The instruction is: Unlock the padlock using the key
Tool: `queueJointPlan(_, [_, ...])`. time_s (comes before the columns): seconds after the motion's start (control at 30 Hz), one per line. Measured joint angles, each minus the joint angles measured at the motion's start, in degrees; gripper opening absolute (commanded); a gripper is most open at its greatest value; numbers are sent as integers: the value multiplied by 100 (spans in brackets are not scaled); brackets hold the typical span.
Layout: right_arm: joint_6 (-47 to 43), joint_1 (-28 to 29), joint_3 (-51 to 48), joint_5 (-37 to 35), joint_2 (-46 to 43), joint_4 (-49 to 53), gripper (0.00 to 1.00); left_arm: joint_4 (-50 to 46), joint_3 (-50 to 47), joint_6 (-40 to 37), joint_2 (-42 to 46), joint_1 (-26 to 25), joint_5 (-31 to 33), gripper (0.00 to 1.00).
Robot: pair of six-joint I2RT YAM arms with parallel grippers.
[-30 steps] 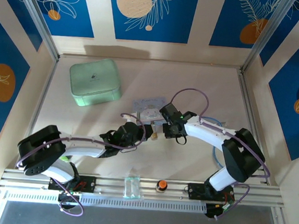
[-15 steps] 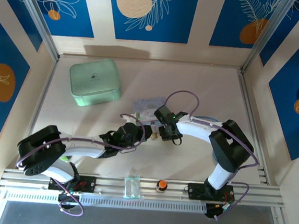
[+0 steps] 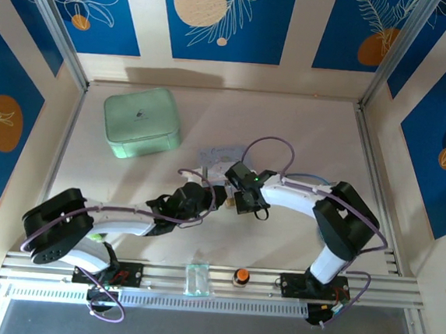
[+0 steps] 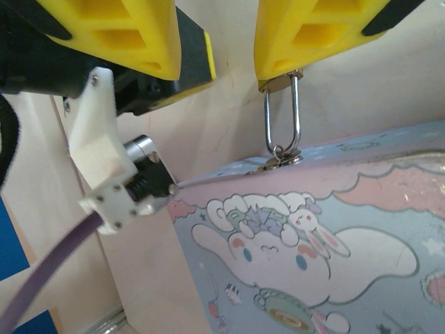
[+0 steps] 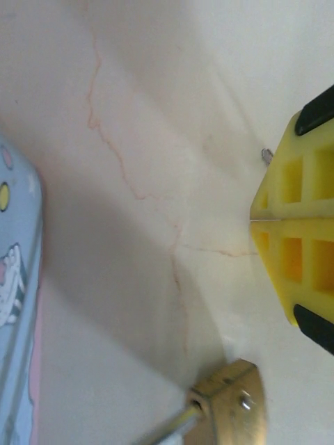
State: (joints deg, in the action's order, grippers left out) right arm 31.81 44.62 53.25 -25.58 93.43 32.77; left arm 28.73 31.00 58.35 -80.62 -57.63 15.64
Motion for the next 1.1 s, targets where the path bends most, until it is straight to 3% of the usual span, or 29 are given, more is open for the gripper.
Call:
queueJointPlan(0.3, [31,-1051,-739,1799,-1823,-721,0,-284,0,-264,623,0,293,34])
queueJointPlan(0.53, [588,-1692,-1268,3486,-2776,-1506,0,-127,-37,-236,730,-2,186,46])
queueJointPlan(0.6, [793,-1700,-1279,3799,-2986,-1731,0,111,-103,-96,748,-2,94,49])
queueJointPlan(0.67, [1060,-1700,-1281,4105,-3217,-2061,0,437,-184,101,750,-4,24,61])
queueJointPlan(0.77, [1453,-1679,-1292,4393,-3471,-2590,0,1036,-372,632,748,-13,-61,69])
queueJointPlan(1.0, [1996,-1246,-1292,4385,-3539,-3440,0,2555,-780,1902,612,-238,232,82])
queueJointPlan(1.1, [2170,-1032,-1292,4356,-3373,-3790,0,3119,-841,2245,389,-348,424,96])
